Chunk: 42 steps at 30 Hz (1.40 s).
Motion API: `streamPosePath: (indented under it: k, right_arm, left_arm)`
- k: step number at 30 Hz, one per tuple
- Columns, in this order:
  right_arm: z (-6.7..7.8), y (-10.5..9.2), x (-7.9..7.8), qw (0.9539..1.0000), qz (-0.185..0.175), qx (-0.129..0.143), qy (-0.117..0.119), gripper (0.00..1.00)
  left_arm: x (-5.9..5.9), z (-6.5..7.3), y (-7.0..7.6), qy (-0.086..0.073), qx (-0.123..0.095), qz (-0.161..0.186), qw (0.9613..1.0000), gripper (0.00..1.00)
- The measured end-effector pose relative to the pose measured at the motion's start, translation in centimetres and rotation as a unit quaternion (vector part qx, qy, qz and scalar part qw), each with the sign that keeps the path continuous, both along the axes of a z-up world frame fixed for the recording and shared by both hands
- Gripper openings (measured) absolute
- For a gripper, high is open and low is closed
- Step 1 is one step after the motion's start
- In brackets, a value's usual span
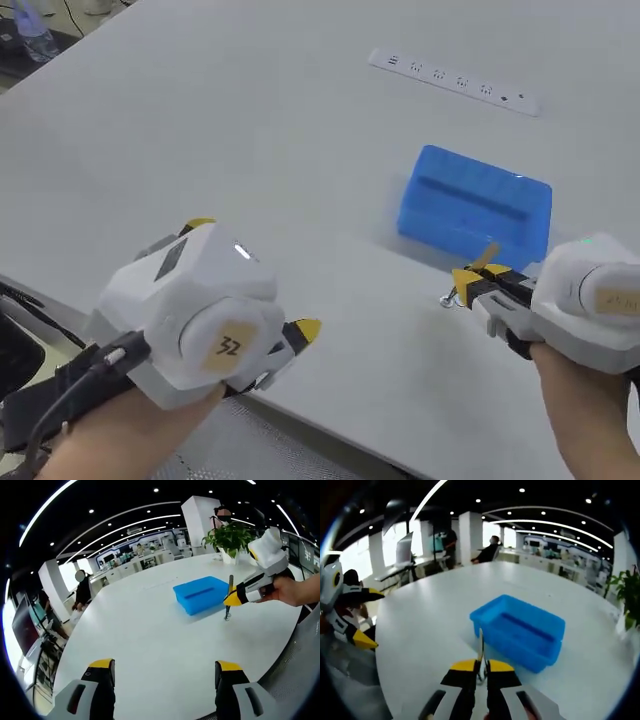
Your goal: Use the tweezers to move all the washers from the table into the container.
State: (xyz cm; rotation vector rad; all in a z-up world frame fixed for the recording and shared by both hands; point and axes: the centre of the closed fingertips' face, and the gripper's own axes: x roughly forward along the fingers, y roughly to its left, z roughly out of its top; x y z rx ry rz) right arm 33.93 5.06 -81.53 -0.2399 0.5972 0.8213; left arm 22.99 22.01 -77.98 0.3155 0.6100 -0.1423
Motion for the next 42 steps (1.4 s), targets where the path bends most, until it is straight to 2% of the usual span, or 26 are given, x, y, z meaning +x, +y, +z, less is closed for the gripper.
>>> streamPosePath:
  k: [5,11,17,23,28,30,31,33,34,35,36,37,38,39,40,42]
  right_arm:
    - [-0.2,-0.6,-0.8,1.0,-0.002,-0.003,0.002,0.03]
    - [-0.1,-0.6,-0.8,0.9999,-0.007,0.003,0.014,0.03]
    - [-0.2,-0.6,-0.8,1.0,-0.003,-0.003,0.009,0.03]
    - [-0.2,-0.4,-0.4,0.9994,-0.003,-0.008,0.034,0.02]
    - [1.3,0.3,-0.3,0.9995,0.001,0.011,0.031,0.03]
    - [2.1,0.5,-0.3,0.9996,0.003,0.014,0.025,0.03]
    - [2.4,0.6,-0.2,0.9996,0.003,0.016,0.023,0.03]
    - [3.1,0.8,-0.2,0.9996,0.005,0.021,0.02,0.03]
    - [3.2,0.9,-0.2,0.9996,0.005,0.022,0.019,0.03]
    - [3.6,1.0,-0.2,0.9995,0.005,0.025,0.018,0.03]
    - [3.7,1.1,-0.2,0.9995,0.006,0.027,0.017,0.03]
    - [3.9,1.2,-0.2,0.9995,0.006,0.027,0.015,0.03]
    - [3.9,1.2,-0.2,0.9995,0.007,0.028,0.014,0.03]
    - [4.2,1.2,-0.1,0.9994,0.007,0.03,0.013,0.03]
    - [4.4,1.2,0.0,0.9994,0.007,0.032,0.012,0.03]
    - [4.8,1.1,0.3,0.9994,0.005,0.034,0.007,0.03]
  left_arm:
    - [0.0,0.1,0.0,-0.001,-0.001,0.001,1.0,0.84]
    - [0.0,0.0,-0.1,0.001,0.0,-0.002,1.0,0.83]
    - [0.0,-0.1,0.0,0.002,0.001,-0.002,1.0,0.83]
    - [-0.1,-0.2,0.0,0.005,0.005,-0.003,1.0,0.83]
    - [0.0,-0.4,0.2,0.007,0.006,0.004,0.9999,0.83]
    - [0.2,-0.3,0.6,-0.002,0.012,0.023,0.9997,0.84]
    - [0.4,-0.1,1.3,-0.008,0.031,0.042,0.9986,0.84]
    - [0.5,-0.2,2.1,-0.01,0.072,0.047,0.9962,0.79]
    - [0.5,-0.1,2.1,-0.011,0.076,0.046,0.996,0.73]
    - [0.5,0.0,1.6,-0.015,0.087,0.027,0.9958,0.66]
    - [0.4,0.1,1.6,-0.018,0.088,0.028,0.9955,0.61]
    - [0.5,0.3,1.7,-0.023,0.09,0.029,0.9952,0.61]
    - [0.5,0.3,1.7,-0.021,0.084,0.031,0.9958,0.62]
    - [0.4,0.0,1.4,-0.013,0.057,0.034,0.9977,0.63]
    - [0.4,-0.1,1.4,-0.011,0.054,0.033,0.9979,0.64]
    - [0.4,0.0,1.5,-0.013,0.065,0.031,0.9973,0.63]
